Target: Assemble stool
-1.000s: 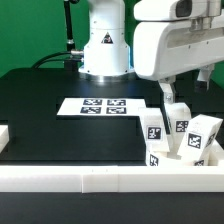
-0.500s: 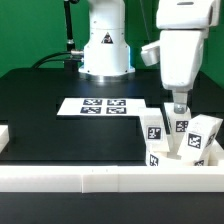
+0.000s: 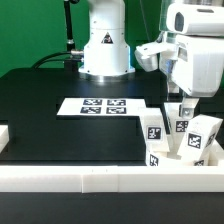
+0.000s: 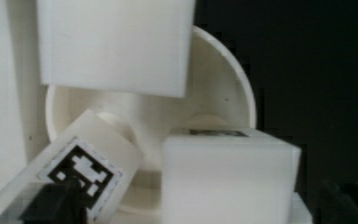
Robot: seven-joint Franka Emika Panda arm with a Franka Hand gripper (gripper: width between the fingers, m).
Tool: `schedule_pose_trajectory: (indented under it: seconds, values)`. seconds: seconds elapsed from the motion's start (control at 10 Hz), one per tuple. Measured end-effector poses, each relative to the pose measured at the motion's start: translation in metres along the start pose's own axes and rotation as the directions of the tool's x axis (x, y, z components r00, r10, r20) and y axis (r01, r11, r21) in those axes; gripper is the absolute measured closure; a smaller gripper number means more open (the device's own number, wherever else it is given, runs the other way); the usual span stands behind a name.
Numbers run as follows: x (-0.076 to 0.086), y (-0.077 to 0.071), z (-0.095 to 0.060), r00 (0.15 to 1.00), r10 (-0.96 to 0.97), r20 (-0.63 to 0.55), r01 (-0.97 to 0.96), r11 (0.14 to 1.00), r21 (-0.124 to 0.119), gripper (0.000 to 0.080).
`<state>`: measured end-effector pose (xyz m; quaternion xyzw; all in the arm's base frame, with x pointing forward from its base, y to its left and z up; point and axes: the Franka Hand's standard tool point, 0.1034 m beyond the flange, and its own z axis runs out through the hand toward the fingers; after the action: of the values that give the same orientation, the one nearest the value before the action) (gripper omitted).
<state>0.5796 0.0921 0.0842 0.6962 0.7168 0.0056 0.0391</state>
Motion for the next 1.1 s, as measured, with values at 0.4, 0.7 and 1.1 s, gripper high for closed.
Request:
schedule_pose_trajectory:
  seconds: [0.4,0.7,1.1]
  values:
    - [-0.006,0.001,0.000,0.999,0.049,0.001,-0.049,0.999,0.001,0.0469]
    - [-0.007,0.001,0.001,0.980,0.201,0.000,-0.201,0.980,0.001,0.0469]
    - [0.007,-0.002,0.000,0.668,0.744,0.009,-0.744,0.668,0.019,0.0469]
